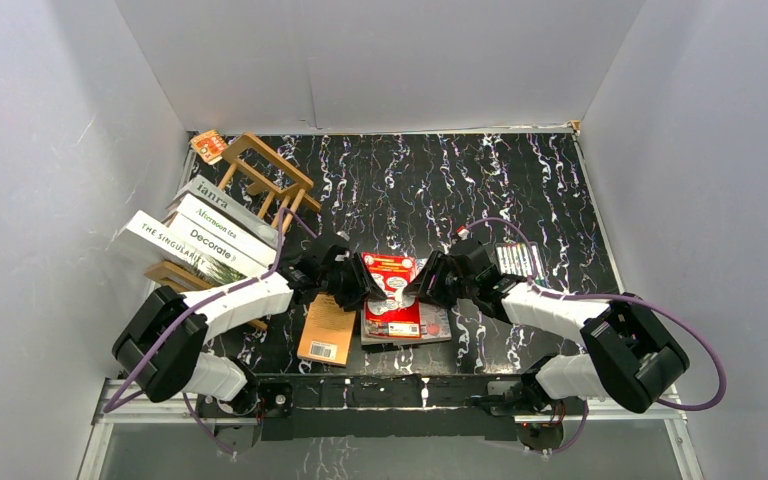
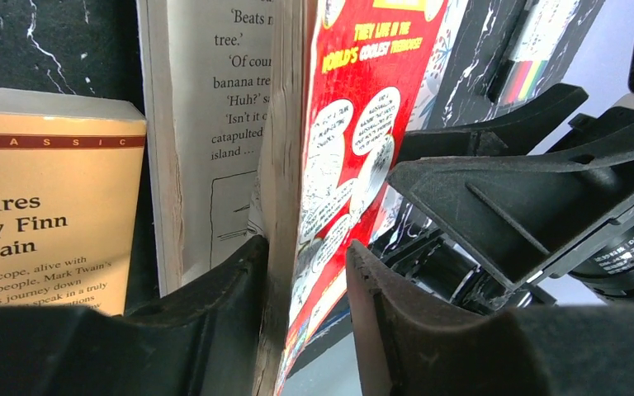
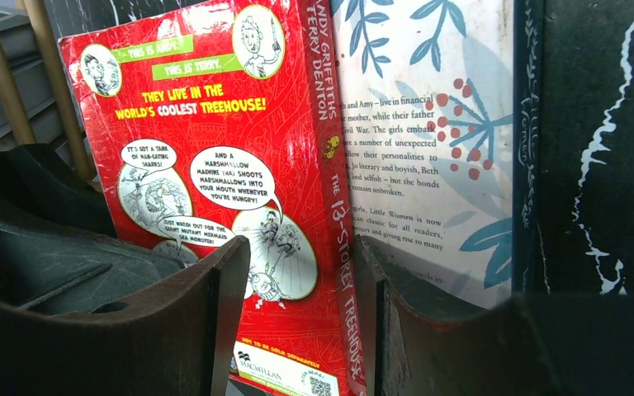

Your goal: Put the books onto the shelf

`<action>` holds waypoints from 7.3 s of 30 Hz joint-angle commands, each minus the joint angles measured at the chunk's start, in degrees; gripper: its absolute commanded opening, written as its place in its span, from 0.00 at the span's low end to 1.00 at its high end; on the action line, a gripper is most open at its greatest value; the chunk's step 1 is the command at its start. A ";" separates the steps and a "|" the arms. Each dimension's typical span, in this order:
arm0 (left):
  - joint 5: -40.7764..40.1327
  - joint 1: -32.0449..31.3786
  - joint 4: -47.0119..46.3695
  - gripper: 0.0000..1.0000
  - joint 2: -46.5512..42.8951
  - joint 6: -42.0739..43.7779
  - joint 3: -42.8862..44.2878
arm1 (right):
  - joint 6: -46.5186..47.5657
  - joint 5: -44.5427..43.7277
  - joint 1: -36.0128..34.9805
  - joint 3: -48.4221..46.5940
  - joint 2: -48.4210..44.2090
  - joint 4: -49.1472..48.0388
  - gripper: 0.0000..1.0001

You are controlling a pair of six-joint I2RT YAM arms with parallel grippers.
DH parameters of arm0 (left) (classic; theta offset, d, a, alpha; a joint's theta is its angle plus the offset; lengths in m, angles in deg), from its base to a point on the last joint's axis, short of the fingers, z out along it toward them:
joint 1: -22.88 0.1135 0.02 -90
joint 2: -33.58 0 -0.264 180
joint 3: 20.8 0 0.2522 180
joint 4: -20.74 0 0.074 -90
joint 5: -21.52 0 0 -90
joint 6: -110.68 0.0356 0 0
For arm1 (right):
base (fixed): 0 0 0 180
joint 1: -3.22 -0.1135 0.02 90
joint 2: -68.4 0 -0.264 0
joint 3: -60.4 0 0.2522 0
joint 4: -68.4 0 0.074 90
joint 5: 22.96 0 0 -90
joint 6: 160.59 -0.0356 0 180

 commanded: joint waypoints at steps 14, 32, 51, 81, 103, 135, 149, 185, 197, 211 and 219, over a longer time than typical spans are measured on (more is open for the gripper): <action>9.87 6.92 1.68 0.00 -3.17 9.86 2.93 | 0.64 0.61 1.80 4.09 -6.42 0.08 0.73; 22.73 9.61 -6.19 0.00 -6.27 7.87 7.84 | -8.31 14.77 3.72 12.54 -9.40 -30.74 0.84; 17.23 9.87 -5.18 0.28 -6.98 7.21 8.31 | -12.43 15.17 3.67 15.06 -18.63 -37.27 0.09; 20.21 13.21 -8.11 0.88 -17.71 7.97 25.31 | 3.76 22.43 3.81 -24.45 -21.02 -12.76 0.00; 32.27 16.66 -7.06 0.42 -19.83 4.60 32.58 | -1.26 25.23 3.75 -24.61 -21.35 -25.43 0.00; 24.68 17.87 3.78 0.58 -17.24 17.33 39.51 | -0.48 27.27 3.67 -25.45 -14.46 -31.48 0.00; -30.13 17.87 27.88 0.83 -35.25 33.89 48.99 | 40.90 17.52 2.44 -38.41 -0.71 -13.90 0.00; -25.71 17.86 35.79 0.84 -31.05 34.96 55.35 | 66.34 8.21 -14.06 -71.86 44.10 -16.56 0.00; -25.32 17.82 37.56 0.84 -28.92 33.12 55.82 | 67.77 8.15 -15.55 -83.26 54.06 -9.66 0.00; -25.25 17.87 37.85 0.84 -27.64 32.87 55.19 | 68.08 8.12 -16.15 -88.94 58.63 -2.88 0.10; -25.50 17.87 38.09 0.84 -27.45 32.94 55.27 | 67.76 8.31 -16.48 -91.17 60.05 -1.12 0.30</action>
